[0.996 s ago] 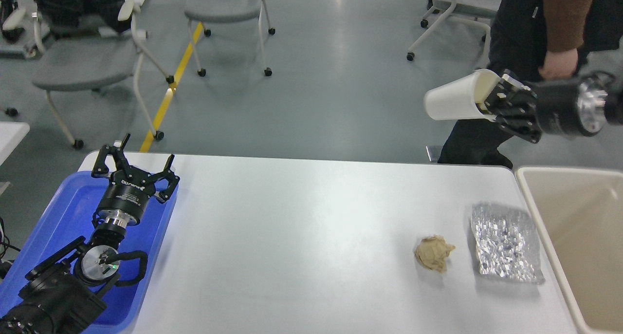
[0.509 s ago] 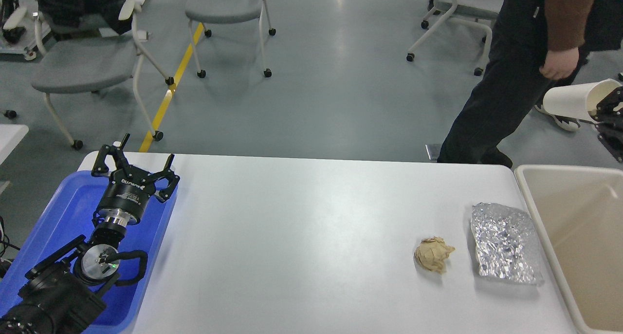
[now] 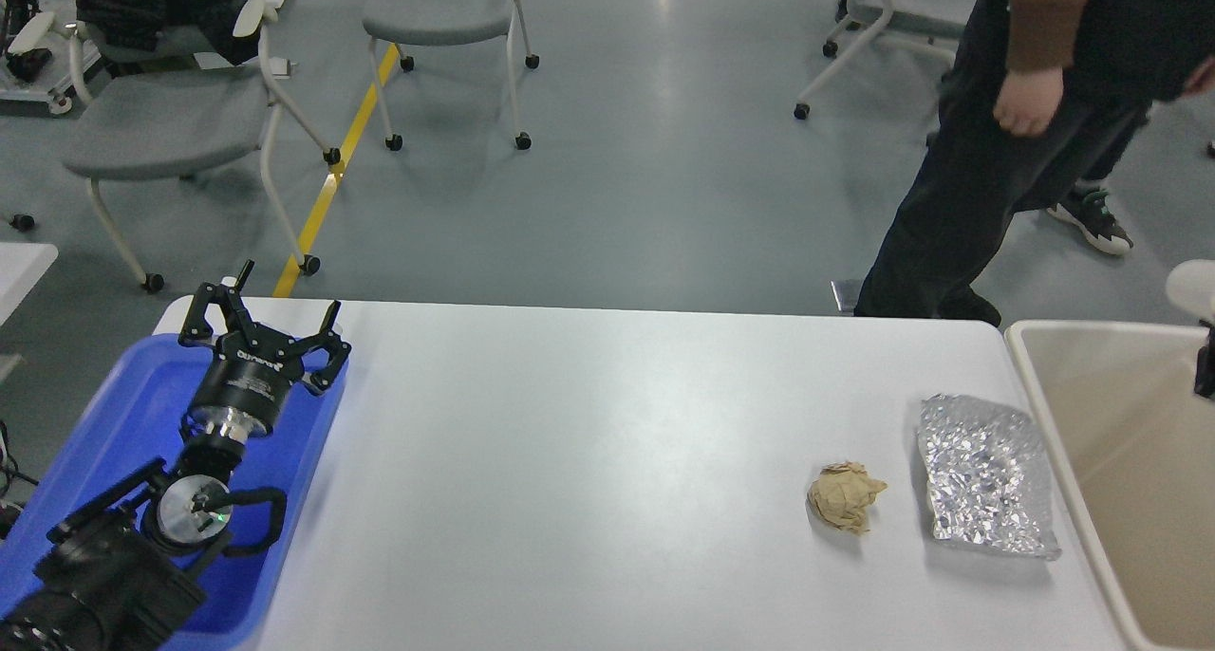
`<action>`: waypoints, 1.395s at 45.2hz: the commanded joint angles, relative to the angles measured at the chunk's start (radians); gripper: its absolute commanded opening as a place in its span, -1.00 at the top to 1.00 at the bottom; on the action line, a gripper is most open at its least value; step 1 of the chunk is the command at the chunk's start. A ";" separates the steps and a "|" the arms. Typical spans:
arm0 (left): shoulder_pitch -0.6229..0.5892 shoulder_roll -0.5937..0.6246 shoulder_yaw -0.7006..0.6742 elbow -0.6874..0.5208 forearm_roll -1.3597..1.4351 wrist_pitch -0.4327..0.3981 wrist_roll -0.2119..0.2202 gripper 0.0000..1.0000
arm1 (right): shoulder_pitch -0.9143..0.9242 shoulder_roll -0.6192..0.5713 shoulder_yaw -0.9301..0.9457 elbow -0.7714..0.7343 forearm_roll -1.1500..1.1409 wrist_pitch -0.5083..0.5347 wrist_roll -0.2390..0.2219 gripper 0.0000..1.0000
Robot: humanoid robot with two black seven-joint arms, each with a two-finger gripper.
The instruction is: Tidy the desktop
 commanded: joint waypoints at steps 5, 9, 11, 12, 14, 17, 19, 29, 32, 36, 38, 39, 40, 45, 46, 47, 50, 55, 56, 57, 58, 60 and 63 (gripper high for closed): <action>0.000 0.000 0.000 0.000 0.000 0.000 0.000 -1.00 | -0.288 0.300 0.323 -0.457 -0.035 0.131 0.001 1.00; 0.000 0.000 0.000 0.001 0.000 0.000 0.000 -1.00 | -0.311 0.356 0.372 -0.569 -0.040 0.199 0.001 1.00; 0.000 0.000 0.000 0.000 0.000 0.000 0.000 -1.00 | -0.317 0.377 0.380 -0.601 -0.041 0.217 0.001 1.00; 0.000 0.000 0.000 0.000 0.000 0.000 0.000 -1.00 | -0.318 0.386 0.381 -0.613 -0.041 0.221 0.004 1.00; 0.000 0.000 0.000 0.000 0.000 0.000 0.000 -1.00 | -0.323 0.396 0.383 -0.627 -0.041 0.224 0.009 1.00; 0.000 0.000 0.000 0.000 0.000 0.000 0.000 -1.00 | -0.328 0.397 0.392 -0.643 -0.041 0.221 0.010 1.00; 0.000 0.000 0.000 0.000 0.000 0.000 0.000 -1.00 | -0.332 0.400 0.377 -0.659 -0.050 0.205 0.010 1.00; 0.000 0.000 0.000 0.000 0.000 0.000 0.000 -1.00 | -0.346 0.399 0.375 -0.667 -0.205 0.119 -0.023 1.00; 0.000 0.000 0.000 0.000 0.000 0.000 0.000 -1.00 | -0.346 0.396 0.374 -0.667 -0.213 0.116 -0.023 1.00; 0.000 0.000 0.000 0.001 0.000 0.000 0.000 -1.00 | -0.346 0.396 0.364 -0.667 -0.215 0.116 -0.023 1.00; 0.000 0.000 0.000 0.000 0.000 0.000 0.000 -1.00 | -0.346 0.397 0.360 -0.667 -0.221 0.115 -0.025 1.00; 0.000 0.000 0.000 0.000 0.000 0.000 0.000 -1.00 | -0.348 0.399 0.360 -0.667 -0.227 0.115 -0.025 1.00; 0.000 0.000 0.000 0.000 0.000 0.000 0.000 -1.00 | -0.348 0.399 0.360 -0.667 -0.231 0.115 -0.025 1.00; 0.000 0.000 0.000 0.000 0.000 0.000 0.000 -1.00 | -0.349 0.400 0.370 -0.667 -0.244 0.115 -0.025 1.00; 0.000 0.000 0.000 0.000 0.000 0.000 0.000 -1.00 | -0.349 0.400 0.373 -0.667 -0.244 0.115 -0.025 1.00; 0.000 0.000 0.000 0.001 0.000 0.000 0.000 -1.00 | -0.349 0.400 0.375 -0.667 -0.244 0.116 -0.025 0.85; 0.000 0.000 -0.002 0.000 0.000 0.000 0.000 -1.00 | -0.349 0.399 0.375 -0.667 -0.245 0.115 -0.023 -0.13; 0.000 0.000 0.000 0.000 0.000 0.000 0.000 -1.00 | -0.348 0.399 0.375 -0.666 -0.248 0.122 -0.019 -1.00; 0.000 0.000 0.000 0.000 0.000 0.000 0.000 -1.00 | -0.348 0.400 0.374 -0.666 -0.248 0.124 -0.019 -1.00; 0.000 0.000 0.000 0.000 0.000 0.000 0.000 -1.00 | -0.348 0.400 0.370 -0.664 -0.248 0.124 -0.019 -1.00; 0.000 0.000 0.000 0.000 0.000 0.000 0.000 -1.00 | -0.348 0.400 0.369 -0.663 -0.248 0.124 -0.019 -1.00; 0.000 0.000 0.000 0.000 0.000 0.000 0.000 -1.00 | -0.348 0.402 0.367 -0.658 -0.248 0.124 -0.019 -1.00; 0.000 0.000 0.000 0.000 0.000 0.000 0.000 -1.00 | -0.343 0.413 0.361 -0.658 -0.248 0.125 -0.019 -1.00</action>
